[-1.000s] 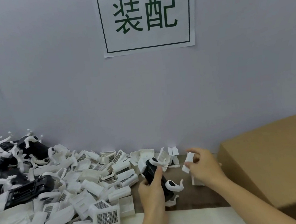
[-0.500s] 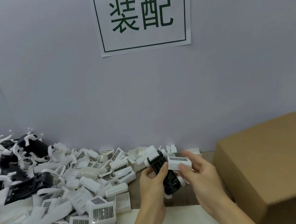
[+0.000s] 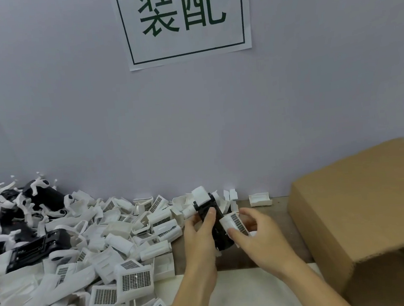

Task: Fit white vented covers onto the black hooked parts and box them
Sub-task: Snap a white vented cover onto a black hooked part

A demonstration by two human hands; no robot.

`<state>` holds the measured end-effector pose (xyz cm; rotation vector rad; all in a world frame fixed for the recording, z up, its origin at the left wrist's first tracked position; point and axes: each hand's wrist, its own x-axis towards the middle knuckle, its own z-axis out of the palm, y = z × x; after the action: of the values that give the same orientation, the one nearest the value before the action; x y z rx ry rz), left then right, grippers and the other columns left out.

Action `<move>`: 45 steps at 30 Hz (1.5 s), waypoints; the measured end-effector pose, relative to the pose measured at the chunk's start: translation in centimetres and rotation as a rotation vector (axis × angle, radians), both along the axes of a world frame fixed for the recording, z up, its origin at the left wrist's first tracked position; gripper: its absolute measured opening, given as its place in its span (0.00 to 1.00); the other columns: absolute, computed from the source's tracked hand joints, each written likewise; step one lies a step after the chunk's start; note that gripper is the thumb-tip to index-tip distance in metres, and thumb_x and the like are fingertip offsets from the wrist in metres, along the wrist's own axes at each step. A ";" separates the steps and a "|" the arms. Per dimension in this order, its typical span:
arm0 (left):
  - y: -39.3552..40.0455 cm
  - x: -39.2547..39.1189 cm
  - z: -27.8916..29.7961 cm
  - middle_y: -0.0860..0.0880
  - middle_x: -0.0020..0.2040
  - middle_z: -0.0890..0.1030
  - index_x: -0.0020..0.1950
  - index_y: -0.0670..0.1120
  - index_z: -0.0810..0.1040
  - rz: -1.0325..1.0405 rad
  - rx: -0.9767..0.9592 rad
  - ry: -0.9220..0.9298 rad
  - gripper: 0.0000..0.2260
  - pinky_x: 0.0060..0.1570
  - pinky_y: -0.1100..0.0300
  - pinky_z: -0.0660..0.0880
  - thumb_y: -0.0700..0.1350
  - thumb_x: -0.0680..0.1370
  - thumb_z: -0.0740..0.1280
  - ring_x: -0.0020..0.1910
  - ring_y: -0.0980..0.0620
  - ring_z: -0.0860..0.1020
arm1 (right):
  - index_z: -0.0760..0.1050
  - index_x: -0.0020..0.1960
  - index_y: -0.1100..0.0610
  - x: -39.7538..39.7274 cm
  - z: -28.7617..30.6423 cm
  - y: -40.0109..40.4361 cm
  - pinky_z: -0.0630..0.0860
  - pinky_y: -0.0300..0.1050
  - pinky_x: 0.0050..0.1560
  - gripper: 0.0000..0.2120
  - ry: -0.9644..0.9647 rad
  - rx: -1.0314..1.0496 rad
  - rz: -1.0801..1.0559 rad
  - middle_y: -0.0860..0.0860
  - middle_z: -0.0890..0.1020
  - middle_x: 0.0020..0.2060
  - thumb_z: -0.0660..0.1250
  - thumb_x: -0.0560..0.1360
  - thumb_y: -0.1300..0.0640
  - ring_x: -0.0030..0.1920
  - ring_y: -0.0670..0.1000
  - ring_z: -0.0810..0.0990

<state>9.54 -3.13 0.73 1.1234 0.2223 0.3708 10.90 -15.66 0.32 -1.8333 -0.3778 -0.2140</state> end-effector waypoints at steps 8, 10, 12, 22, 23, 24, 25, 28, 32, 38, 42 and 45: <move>-0.5 -0.3 0.0 0.46 0.54 0.86 0.62 0.47 0.81 -0.147 0.041 -0.019 0.11 0.56 0.49 0.80 0.47 0.81 0.65 0.54 0.48 0.84 | 0.76 0.51 0.39 -0.1 0.1 0.9 0.75 0.30 0.39 0.10 -0.191 -0.023 -0.197 0.40 0.79 0.48 0.73 0.73 0.44 0.47 0.38 0.78; -0.9 -0.5 0.0 0.46 0.54 0.86 0.61 0.48 0.81 -0.188 0.096 -0.050 0.10 0.47 0.57 0.80 0.46 0.82 0.65 0.54 0.49 0.84 | 0.77 0.55 0.42 -0.1 -0.2 1.4 0.77 0.34 0.41 0.12 -0.180 -0.047 -0.175 0.40 0.78 0.48 0.73 0.73 0.43 0.47 0.41 0.79; -1.3 -0.6 0.0 0.48 0.54 0.86 0.62 0.48 0.80 -0.218 0.132 -0.078 0.10 0.43 0.62 0.80 0.44 0.83 0.64 0.54 0.50 0.85 | 0.77 0.56 0.44 0.0 -0.2 1.5 0.80 0.40 0.45 0.13 -0.178 -0.018 -0.209 0.41 0.79 0.47 0.72 0.74 0.45 0.48 0.44 0.79; -1.0 -0.4 -0.5 0.47 0.50 0.87 0.57 0.48 0.82 -0.108 0.180 -0.099 0.07 0.43 0.61 0.80 0.46 0.80 0.68 0.49 0.50 0.86 | 0.74 0.51 0.46 -0.2 0.1 1.2 0.78 0.35 0.40 0.15 -0.086 0.016 -0.093 0.44 0.81 0.45 0.77 0.70 0.50 0.44 0.41 0.81; -0.9 -0.3 -0.5 0.47 0.50 0.87 0.56 0.47 0.83 -0.087 0.164 -0.089 0.07 0.45 0.59 0.80 0.46 0.80 0.68 0.49 0.49 0.86 | 0.75 0.51 0.45 -0.2 0.0 1.1 0.78 0.33 0.40 0.15 -0.078 0.012 -0.051 0.44 0.82 0.44 0.78 0.70 0.50 0.44 0.40 0.81; -0.7 -0.2 -0.5 0.47 0.50 0.87 0.55 0.47 0.83 -0.070 0.147 -0.083 0.07 0.49 0.56 0.81 0.46 0.80 0.68 0.50 0.49 0.85 | 0.76 0.52 0.45 -0.3 0.0 1.1 0.77 0.32 0.41 0.13 -0.074 0.019 -0.017 0.44 0.82 0.43 0.77 0.71 0.51 0.45 0.39 0.80; -0.7 -0.1 -0.5 0.47 0.50 0.87 0.55 0.47 0.84 -0.062 0.132 -0.086 0.07 0.52 0.53 0.80 0.46 0.80 0.68 0.51 0.48 0.85 | 0.76 0.52 0.45 -0.3 0.0 1.1 0.76 0.31 0.41 0.11 -0.069 0.046 -0.001 0.44 0.82 0.43 0.76 0.73 0.53 0.46 0.38 0.80; -0.6 -0.2 -0.5 0.47 0.50 0.87 0.55 0.48 0.85 -0.065 0.147 -0.111 0.08 0.51 0.54 0.81 0.47 0.81 0.68 0.51 0.48 0.85 | 0.79 0.52 0.48 -0.2 0.1 1.2 0.77 0.31 0.41 0.05 0.010 0.226 0.018 0.46 0.85 0.45 0.71 0.77 0.55 0.46 0.39 0.82; -0.6 -0.2 -0.5 0.46 0.49 0.87 0.56 0.47 0.85 -0.105 0.175 -0.124 0.08 0.44 0.60 0.82 0.45 0.81 0.66 0.50 0.48 0.85 | 0.80 0.54 0.51 -0.1 0.4 0.9 0.79 0.33 0.41 0.06 0.170 0.457 0.093 0.44 0.87 0.45 0.69 0.78 0.53 0.47 0.43 0.85; -0.7 -0.2 -0.5 0.45 0.48 0.87 0.54 0.46 0.85 -0.102 0.234 -0.094 0.09 0.51 0.49 0.83 0.43 0.82 0.65 0.49 0.46 0.86 | 0.84 0.50 0.55 0.3 0.2 0.8 0.81 0.39 0.41 0.09 0.290 0.408 0.116 0.50 0.88 0.43 0.67 0.79 0.52 0.46 0.49 0.87; -0.7 -0.1 -0.6 0.47 0.45 0.87 0.51 0.47 0.86 -0.068 0.283 -0.078 0.09 0.40 0.60 0.81 0.42 0.82 0.65 0.46 0.47 0.86 | 0.83 0.51 0.54 0.6 0.0 0.7 0.81 0.38 0.42 0.08 0.250 0.337 0.052 0.48 0.87 0.42 0.67 0.80 0.52 0.44 0.47 0.86; -0.8 -0.1 -0.6 0.44 0.46 0.87 0.50 0.46 0.87 -0.099 0.221 -0.076 0.09 0.41 0.58 0.81 0.44 0.82 0.66 0.48 0.45 0.86 | 0.84 0.50 0.54 0.5 0.0 0.8 0.82 0.44 0.48 0.10 0.229 0.360 0.034 0.48 0.88 0.42 0.68 0.78 0.49 0.45 0.48 0.86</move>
<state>9.45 -3.93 0.18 1.3298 0.0595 0.3552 11.40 -14.84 0.32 -1.4760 -0.1947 -0.0430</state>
